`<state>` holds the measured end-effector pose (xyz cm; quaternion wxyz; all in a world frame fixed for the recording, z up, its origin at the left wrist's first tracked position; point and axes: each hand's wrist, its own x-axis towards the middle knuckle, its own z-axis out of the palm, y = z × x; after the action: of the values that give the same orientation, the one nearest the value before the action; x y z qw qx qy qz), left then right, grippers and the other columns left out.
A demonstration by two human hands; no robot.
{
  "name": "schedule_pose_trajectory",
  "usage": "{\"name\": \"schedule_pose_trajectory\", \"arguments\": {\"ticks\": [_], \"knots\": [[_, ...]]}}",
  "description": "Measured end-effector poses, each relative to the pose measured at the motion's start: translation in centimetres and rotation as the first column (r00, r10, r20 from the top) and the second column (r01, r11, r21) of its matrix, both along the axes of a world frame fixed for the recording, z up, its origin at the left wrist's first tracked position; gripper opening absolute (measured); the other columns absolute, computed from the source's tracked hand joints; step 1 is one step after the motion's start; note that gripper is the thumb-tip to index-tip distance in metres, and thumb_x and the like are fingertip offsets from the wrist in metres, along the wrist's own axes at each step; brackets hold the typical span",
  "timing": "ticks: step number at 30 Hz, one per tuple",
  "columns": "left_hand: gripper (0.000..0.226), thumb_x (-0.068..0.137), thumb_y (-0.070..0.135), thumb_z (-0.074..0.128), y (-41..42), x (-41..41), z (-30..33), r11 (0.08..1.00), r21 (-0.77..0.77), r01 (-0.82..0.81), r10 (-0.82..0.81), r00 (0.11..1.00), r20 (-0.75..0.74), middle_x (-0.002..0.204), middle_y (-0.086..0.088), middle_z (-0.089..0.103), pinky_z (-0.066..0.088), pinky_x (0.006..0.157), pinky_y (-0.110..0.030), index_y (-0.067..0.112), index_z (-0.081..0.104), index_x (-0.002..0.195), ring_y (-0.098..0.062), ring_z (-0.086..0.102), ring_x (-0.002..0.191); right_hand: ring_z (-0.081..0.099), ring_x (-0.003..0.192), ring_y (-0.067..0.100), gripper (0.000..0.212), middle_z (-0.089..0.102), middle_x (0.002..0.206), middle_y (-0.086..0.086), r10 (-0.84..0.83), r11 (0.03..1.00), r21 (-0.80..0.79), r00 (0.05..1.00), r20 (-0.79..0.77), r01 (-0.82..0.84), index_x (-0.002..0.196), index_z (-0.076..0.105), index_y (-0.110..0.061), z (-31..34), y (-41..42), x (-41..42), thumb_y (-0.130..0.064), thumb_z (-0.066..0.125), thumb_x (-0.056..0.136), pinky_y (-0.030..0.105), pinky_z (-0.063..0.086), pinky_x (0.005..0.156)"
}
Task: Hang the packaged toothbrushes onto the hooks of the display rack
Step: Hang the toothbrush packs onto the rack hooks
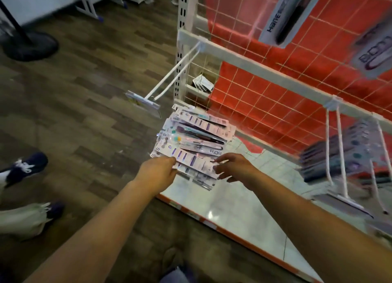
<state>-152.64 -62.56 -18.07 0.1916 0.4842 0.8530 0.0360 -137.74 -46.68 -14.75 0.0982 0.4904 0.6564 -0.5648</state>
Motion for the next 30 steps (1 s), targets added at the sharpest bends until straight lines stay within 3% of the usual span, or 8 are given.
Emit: {"name": "schedule_pose_trajectory", "arguments": {"ticks": [6, 10, 13, 16, 20, 30], "knots": [[0.035, 0.097, 0.034, 0.039, -0.2, -0.4, -4.0, 0.99, -0.141, 0.014, -0.008, 0.999, 0.047, 0.124, -0.007, 0.054, 0.044, 0.087, -0.036, 0.017, 0.046, 0.126, -0.026, 0.053, 0.112, 0.057, 0.07, 0.019, 0.027, 0.061, 0.087, 0.01, 0.142, 0.985, 0.078, 0.984, 0.11, -0.151, 0.106, 0.06, -0.008, -4.2, -0.5, -2.2, -0.011, 0.069, 0.081, 0.024, 0.042, 0.057], [0.032, 0.097, 0.034, 0.037, -0.8, -0.3, -6.1, 0.978, -0.209, 0.019, -0.004, 0.997, 0.073, 0.119, -0.006, 0.055, 0.044, 0.082, -0.035, 0.016, 0.048, 0.121, -0.026, 0.054, 0.11, 0.054, 0.086, 0.02, 0.033, 0.061, 0.102, 0.008, 0.276, 0.919, 0.225, 0.935, 0.224, -0.325, 0.112, 0.061, -0.011, -6.6, -0.5, -3.3, -0.014, 0.07, 0.081, 0.027, 0.044, 0.073], [0.027, 0.096, 0.034, 0.039, -1.5, -0.2, -7.3, 0.98, -0.199, 0.017, 0.007, 0.993, 0.118, 0.108, -0.007, 0.058, 0.049, 0.082, -0.037, 0.015, 0.051, 0.111, -0.025, 0.056, 0.101, 0.056, 0.098, 0.024, 0.035, 0.059, 0.116, 0.009, 0.335, 0.84, 0.337, 0.895, 0.295, -0.426, 0.117, 0.06, -0.015, -8.0, -0.6, -3.7, -0.017, 0.066, 0.082, 0.035, 0.05, 0.084], [0.027, 0.095, 0.034, 0.041, -2.1, -0.1, -8.6, 0.984, -0.177, 0.006, 0.023, 0.987, 0.16, 0.104, -0.006, 0.058, 0.05, 0.083, -0.04, 0.014, 0.053, 0.11, -0.025, 0.057, 0.098, 0.048, 0.115, 0.027, 0.046, 0.05, 0.128, 0.009, 0.372, 0.705, 0.472, 0.842, 0.39, -0.53, 0.126, 0.053, -0.017, -9.5, -0.6, -4.0, -0.024, 0.063, 0.083, 0.037, 0.045, 0.093], [0.028, 0.097, 0.035, 0.038, -2.7, 0.4, -9.7, 0.98, -0.2, -0.005, 0.039, 0.985, 0.167, 0.11, -0.005, 0.058, 0.045, 0.082, -0.034, 0.014, 0.051, 0.111, -0.024, 0.055, 0.103, 0.044, 0.118, 0.03, 0.051, 0.046, 0.132, 0.01, 0.409, 0.531, 0.554, 0.766, 0.495, -0.641, 0.131, 0.046, -0.016, -11.9, -0.7, -4.0, -0.032, 0.06, 0.084, 0.037, 0.04, 0.093], [0.028, 0.096, 0.031, 0.043, -5.9, 3.1, -12.5, 0.959, -0.284, -0.013, 0.117, 0.928, 0.354, 0.113, -0.01, 0.058, 0.042, 0.086, -0.031, 0.009, 0.053, 0.11, -0.026, 0.053, 0.107, 0.039, 0.121, 0.03, 0.051, 0.044, 0.131, 0.01, 0.382, 0.525, 0.589, 0.788, 0.483, -0.615, 0.13, 0.044, -0.016, -13.2, -0.8, -4.0, -0.031, 0.062, 0.085, 0.041, 0.034, 0.096]]}}
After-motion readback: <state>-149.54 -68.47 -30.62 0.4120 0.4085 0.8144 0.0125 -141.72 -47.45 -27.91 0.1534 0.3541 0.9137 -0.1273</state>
